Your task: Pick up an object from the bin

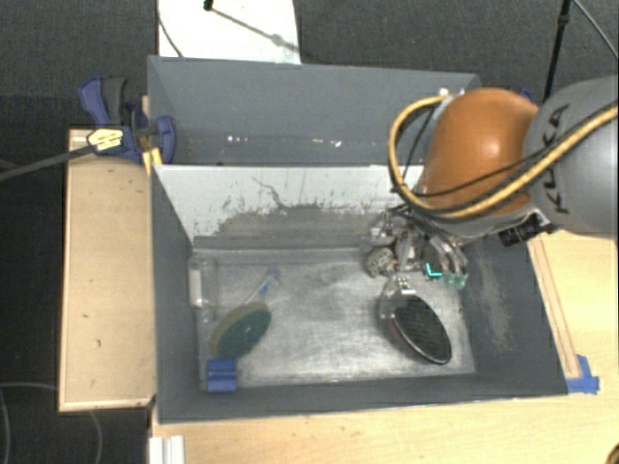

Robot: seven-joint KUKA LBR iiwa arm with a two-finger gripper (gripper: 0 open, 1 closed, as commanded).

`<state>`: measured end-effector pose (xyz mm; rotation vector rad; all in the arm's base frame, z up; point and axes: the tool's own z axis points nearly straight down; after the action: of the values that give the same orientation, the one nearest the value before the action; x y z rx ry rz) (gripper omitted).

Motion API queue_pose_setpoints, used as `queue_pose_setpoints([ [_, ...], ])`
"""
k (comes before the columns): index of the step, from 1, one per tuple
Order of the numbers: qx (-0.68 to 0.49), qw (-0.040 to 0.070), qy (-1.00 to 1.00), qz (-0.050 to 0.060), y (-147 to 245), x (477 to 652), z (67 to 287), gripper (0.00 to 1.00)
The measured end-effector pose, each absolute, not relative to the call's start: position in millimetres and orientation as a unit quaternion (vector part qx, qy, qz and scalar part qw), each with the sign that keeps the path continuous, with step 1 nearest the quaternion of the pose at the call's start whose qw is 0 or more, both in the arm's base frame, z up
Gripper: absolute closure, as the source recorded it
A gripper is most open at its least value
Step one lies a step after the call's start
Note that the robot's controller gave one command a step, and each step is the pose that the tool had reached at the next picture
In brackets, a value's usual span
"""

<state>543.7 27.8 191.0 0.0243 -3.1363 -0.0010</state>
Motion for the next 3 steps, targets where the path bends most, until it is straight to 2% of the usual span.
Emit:
queue_pose_setpoints([
  [1,0.131,0.002,-0.991,0.000,-40.0,487.4,138.6,0.00],
  [2,0.193,-0.002,-0.981,0.000,-40.3,486.9,76.4,0.00],
  [3,0.179,-0.003,-0.984,0.000,-48.1,504.3,97.7,0.00],
])
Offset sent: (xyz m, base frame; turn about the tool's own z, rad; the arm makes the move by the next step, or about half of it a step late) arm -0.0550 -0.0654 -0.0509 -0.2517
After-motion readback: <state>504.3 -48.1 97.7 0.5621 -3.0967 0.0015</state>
